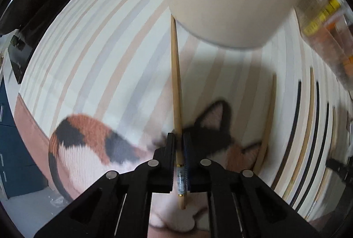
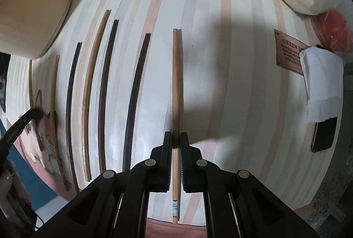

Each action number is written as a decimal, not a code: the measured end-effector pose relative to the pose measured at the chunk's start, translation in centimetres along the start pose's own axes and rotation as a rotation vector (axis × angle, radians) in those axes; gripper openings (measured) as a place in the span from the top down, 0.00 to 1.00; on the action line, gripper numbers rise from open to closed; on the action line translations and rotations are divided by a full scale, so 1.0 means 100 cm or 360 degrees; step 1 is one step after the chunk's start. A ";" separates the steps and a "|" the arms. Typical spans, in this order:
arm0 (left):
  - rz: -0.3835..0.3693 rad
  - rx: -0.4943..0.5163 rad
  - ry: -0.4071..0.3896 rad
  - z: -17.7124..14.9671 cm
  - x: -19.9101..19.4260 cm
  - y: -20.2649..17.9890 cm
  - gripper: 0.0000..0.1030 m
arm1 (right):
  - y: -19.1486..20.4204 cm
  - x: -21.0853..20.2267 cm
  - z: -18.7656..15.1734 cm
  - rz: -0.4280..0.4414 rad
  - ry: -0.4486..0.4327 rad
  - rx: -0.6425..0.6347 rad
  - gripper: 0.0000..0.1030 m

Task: Organize utensils
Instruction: 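Grasp a wooden chopstick on the mat with the left tool while the right tool holds its chopstick, then lift both held chopsticks upright and lower them into the cream holder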

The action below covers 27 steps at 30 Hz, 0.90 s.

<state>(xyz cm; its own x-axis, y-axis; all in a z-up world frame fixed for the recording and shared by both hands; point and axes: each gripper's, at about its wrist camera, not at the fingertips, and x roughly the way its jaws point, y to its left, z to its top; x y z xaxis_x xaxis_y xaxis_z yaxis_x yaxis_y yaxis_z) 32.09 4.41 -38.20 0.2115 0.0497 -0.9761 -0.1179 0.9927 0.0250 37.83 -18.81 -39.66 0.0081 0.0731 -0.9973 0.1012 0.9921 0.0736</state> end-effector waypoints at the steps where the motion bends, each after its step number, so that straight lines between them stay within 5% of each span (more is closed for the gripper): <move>1: 0.0019 0.0025 0.0017 -0.013 -0.004 -0.001 0.95 | 0.000 0.001 -0.001 -0.0007 0.0004 -0.0011 0.93; 7: -0.0052 0.0086 0.0222 -0.090 -0.020 -0.007 0.95 | -0.005 0.001 -0.016 0.0003 0.0014 -0.0060 0.93; 10: -0.0072 0.0119 0.0250 -0.102 -0.024 -0.012 0.93 | -0.018 0.001 -0.024 0.0022 0.0023 -0.0040 0.93; 16: -0.0057 0.0150 0.0187 -0.062 -0.023 -0.029 0.80 | -0.050 0.008 -0.025 0.0070 0.0078 0.0004 0.93; 21: -0.0027 0.0130 0.0167 -0.043 -0.023 -0.038 0.58 | -0.044 0.010 -0.013 0.0005 0.0134 -0.0046 0.93; 27: -0.0065 0.0164 0.0176 -0.015 -0.029 -0.017 0.69 | -0.024 0.008 -0.002 -0.0101 0.0164 -0.0029 0.93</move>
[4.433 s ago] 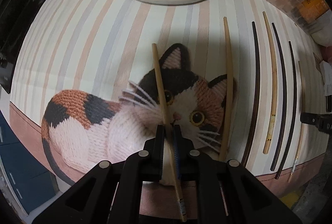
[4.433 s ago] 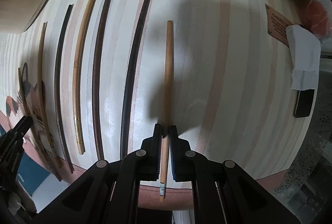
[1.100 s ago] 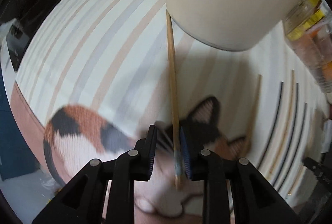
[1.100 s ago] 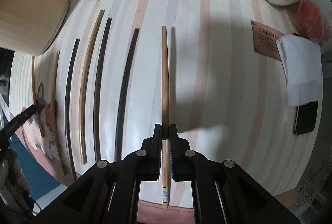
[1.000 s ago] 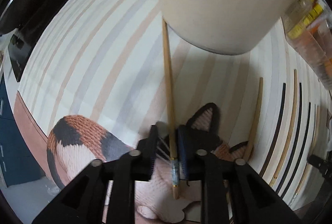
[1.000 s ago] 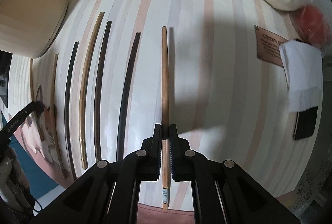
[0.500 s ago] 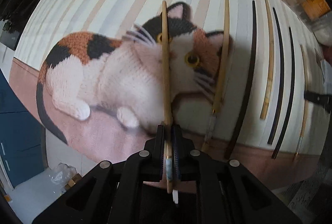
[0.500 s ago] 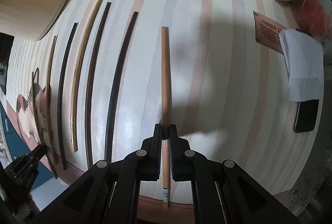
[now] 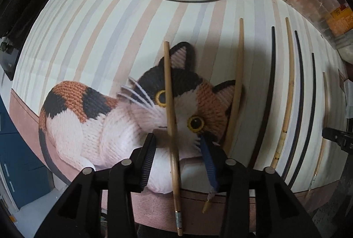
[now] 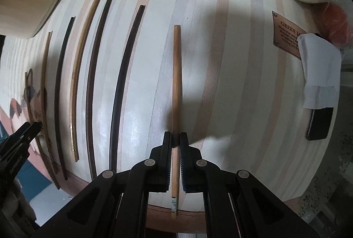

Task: Organize utensils
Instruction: 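Lift both held chopsticks upright and lower them into the cream holder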

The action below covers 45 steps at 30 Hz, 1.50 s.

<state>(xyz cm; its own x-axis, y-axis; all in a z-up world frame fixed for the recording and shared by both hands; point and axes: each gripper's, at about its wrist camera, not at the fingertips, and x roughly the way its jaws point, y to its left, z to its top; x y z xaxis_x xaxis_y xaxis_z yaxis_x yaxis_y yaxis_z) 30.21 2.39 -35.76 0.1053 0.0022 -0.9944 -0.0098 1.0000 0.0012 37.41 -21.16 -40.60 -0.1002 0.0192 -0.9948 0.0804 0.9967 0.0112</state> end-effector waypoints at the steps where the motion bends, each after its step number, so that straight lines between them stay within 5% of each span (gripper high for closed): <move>1: -0.0001 0.0022 -0.0007 0.005 0.001 -0.004 0.74 | 0.003 -0.001 0.002 -0.0020 0.0003 0.0010 0.93; 2: 0.0014 0.0048 -0.0027 0.008 0.000 -0.005 0.94 | 0.006 -0.001 0.002 -0.0038 -0.0001 0.0030 0.93; 3: 0.0026 0.0059 -0.0030 0.009 0.011 -0.012 0.95 | 0.009 -0.002 0.001 -0.0066 -0.0011 0.0025 0.93; 13: -0.0046 0.0161 -0.0254 -0.011 -0.043 -0.035 0.96 | 0.022 -0.038 -0.049 0.0057 -0.0262 0.0104 0.94; 24: -0.0190 0.0137 -0.0710 -0.020 -0.156 -0.011 0.96 | 0.056 -0.161 -0.088 0.0286 -0.0761 0.0063 0.94; 33: -0.0376 0.0022 -0.1100 0.016 -0.271 0.014 0.96 | 0.101 -0.272 -0.048 0.0482 -0.1182 -0.0005 0.94; 40: -0.0389 -0.0074 -0.1365 0.094 -0.337 0.034 0.96 | 0.133 -0.354 0.011 0.0586 -0.1457 -0.0030 0.94; 45: -0.0391 -0.0120 -0.1397 0.155 -0.341 0.044 0.96 | 0.148 -0.379 0.070 0.0627 -0.1573 -0.0002 0.94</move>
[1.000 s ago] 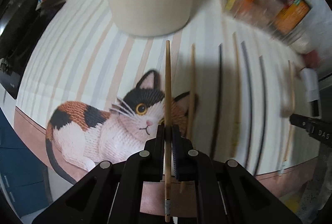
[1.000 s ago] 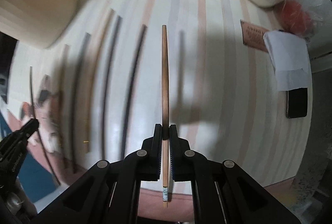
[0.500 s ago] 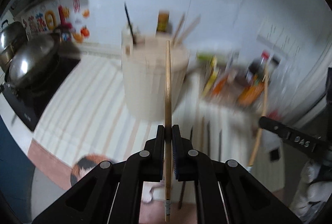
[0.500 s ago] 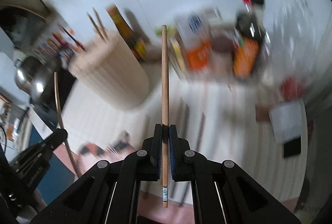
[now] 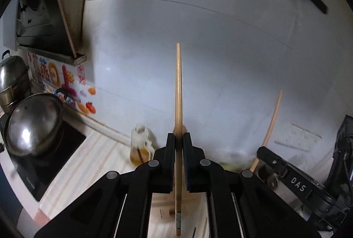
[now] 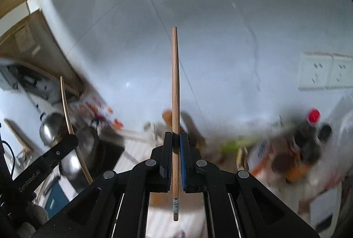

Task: Organize utensils
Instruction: 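Lift both held chopsticks upright and lower them into the cream holder, then open both tools to release the chopsticks in the holder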

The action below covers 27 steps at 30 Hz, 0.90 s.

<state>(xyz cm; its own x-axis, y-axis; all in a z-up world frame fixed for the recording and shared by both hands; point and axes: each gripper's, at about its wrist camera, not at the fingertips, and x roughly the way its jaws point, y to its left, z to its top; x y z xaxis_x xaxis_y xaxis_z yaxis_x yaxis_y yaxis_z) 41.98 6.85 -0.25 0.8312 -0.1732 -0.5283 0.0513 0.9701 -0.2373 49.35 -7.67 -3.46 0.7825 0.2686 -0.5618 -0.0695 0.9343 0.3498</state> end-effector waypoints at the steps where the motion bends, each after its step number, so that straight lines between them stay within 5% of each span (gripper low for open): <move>1: 0.0004 -0.0010 0.0002 0.007 0.013 0.003 0.96 | -0.002 0.010 0.007 0.0004 -0.0023 0.0012 0.94; 13: -0.0007 -0.0221 0.0114 0.013 0.122 0.032 0.96 | -0.009 0.106 0.028 0.0082 -0.0062 0.0022 0.94; 27: -0.0049 -0.0213 0.0269 -0.012 0.163 0.030 0.96 | -0.003 0.142 -0.016 0.0210 0.0013 -0.0082 0.94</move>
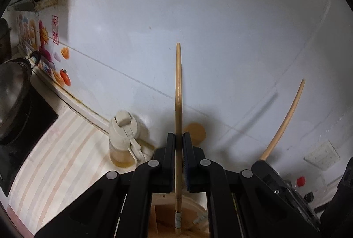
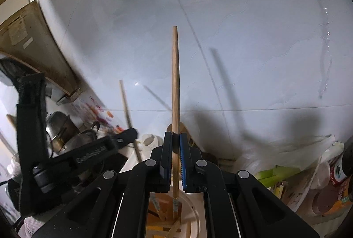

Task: Organize utensils
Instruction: 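Open both tools to release the chopsticks in the holder, then grasp a dark chopstick with the right tool while the left tool grasps a wooden one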

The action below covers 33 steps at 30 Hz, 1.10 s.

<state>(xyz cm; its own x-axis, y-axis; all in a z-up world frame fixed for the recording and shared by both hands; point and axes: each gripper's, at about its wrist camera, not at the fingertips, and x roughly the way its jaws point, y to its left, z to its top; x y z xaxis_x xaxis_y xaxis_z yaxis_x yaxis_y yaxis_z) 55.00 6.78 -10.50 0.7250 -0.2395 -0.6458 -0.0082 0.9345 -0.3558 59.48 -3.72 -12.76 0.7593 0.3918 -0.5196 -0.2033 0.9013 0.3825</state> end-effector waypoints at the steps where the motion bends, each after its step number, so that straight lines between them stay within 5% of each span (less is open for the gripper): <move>1: -0.0007 0.0008 0.0015 -0.002 -0.001 -0.001 0.96 | 0.002 -0.001 -0.002 0.0002 0.0009 -0.0013 0.94; 8: 0.0018 0.0058 0.0119 -0.010 -0.022 -0.005 0.94 | -0.002 -0.002 -0.007 0.0052 0.0211 -0.0057 0.92; 9: 0.0017 0.0060 0.0129 -0.011 -0.027 -0.004 0.92 | -0.002 -0.002 -0.007 0.0066 0.0248 -0.0057 0.88; 10: 0.0018 0.0059 0.0135 -0.012 -0.032 -0.004 0.91 | -0.002 -0.005 -0.008 0.0060 0.0262 -0.0063 0.71; 11: 0.0026 0.0063 0.0130 -0.013 -0.040 -0.003 0.84 | -0.003 -0.010 -0.008 0.0059 0.0263 -0.0063 0.61; 13: 0.0075 0.0078 0.0109 -0.016 -0.056 -0.002 0.55 | -0.005 -0.024 -0.005 0.0056 0.0236 -0.0039 0.45; 14: 0.0106 0.0075 0.0085 -0.018 -0.069 0.000 0.29 | -0.007 -0.031 -0.004 0.0049 0.0224 -0.0029 0.45; 18: 0.0188 0.0064 -0.0045 -0.035 -0.115 0.009 0.18 | -0.015 -0.072 -0.004 -0.0044 0.0190 0.0020 0.34; 20: 0.0233 0.0070 -0.0077 -0.049 -0.131 0.013 0.00 | -0.019 -0.093 -0.011 -0.0107 0.0181 0.0049 0.27; 27: 0.0373 0.0132 -0.0065 -0.110 -0.153 0.018 0.00 | -0.053 -0.152 -0.063 -0.0305 0.0240 0.0189 0.07; 33: 0.0414 0.0251 0.0135 -0.171 -0.129 0.011 0.00 | -0.083 -0.157 -0.128 -0.0444 0.0400 0.0263 0.06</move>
<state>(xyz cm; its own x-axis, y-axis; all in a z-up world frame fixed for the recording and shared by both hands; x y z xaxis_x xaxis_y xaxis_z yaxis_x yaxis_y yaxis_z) 33.83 6.41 -14.12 0.6526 -0.0019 -0.7577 -0.0742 0.9950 -0.0663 41.28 -15.03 -17.58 0.5922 0.1879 -0.7836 0.1067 0.9456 0.3074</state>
